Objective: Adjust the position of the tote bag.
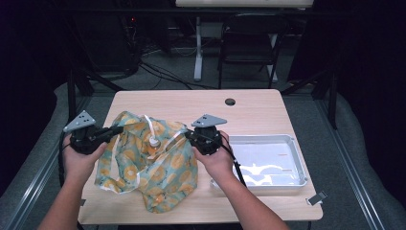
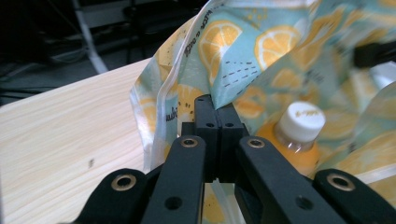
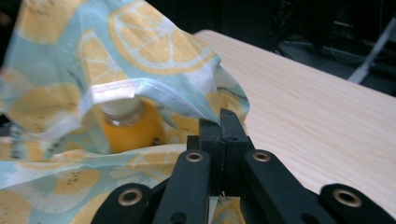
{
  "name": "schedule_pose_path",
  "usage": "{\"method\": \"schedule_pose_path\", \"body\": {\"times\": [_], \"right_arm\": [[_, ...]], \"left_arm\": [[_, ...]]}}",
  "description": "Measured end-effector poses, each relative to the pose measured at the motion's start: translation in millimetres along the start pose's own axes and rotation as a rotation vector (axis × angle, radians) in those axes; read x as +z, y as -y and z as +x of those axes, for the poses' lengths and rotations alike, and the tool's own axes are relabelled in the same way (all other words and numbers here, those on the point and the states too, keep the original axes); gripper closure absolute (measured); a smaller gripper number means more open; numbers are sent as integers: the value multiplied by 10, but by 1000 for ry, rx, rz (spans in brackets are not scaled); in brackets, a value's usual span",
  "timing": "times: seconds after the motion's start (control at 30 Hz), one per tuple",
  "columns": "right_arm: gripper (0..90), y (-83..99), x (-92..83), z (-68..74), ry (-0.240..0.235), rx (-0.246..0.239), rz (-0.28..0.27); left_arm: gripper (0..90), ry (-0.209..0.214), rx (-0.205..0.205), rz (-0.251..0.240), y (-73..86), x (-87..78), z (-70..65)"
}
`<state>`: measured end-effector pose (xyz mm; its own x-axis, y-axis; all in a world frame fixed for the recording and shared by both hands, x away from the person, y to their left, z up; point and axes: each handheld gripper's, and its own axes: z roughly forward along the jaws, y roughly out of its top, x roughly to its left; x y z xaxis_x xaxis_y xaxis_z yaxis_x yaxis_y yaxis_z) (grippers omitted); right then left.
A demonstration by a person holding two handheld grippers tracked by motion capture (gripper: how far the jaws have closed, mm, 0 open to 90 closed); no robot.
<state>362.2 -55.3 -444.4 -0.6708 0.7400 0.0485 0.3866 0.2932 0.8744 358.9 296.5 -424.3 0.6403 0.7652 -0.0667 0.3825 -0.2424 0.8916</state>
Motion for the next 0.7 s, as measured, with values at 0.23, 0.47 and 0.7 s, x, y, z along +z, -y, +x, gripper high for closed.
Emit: {"method": "schedule_pose_path", "body": {"times": [0.23,0.47,0.7], "right_arm": [[900,118,198,-177,17,58,64],[742,145,230,-237,-50,89,89],[603,168,-150,-187,-126,92,-6]], "left_arm": [[900,23,-34,31,-81,251,48],[900,39,-48,60,-84,440,43],[900,44,-49,60,-98,462,31]]}}
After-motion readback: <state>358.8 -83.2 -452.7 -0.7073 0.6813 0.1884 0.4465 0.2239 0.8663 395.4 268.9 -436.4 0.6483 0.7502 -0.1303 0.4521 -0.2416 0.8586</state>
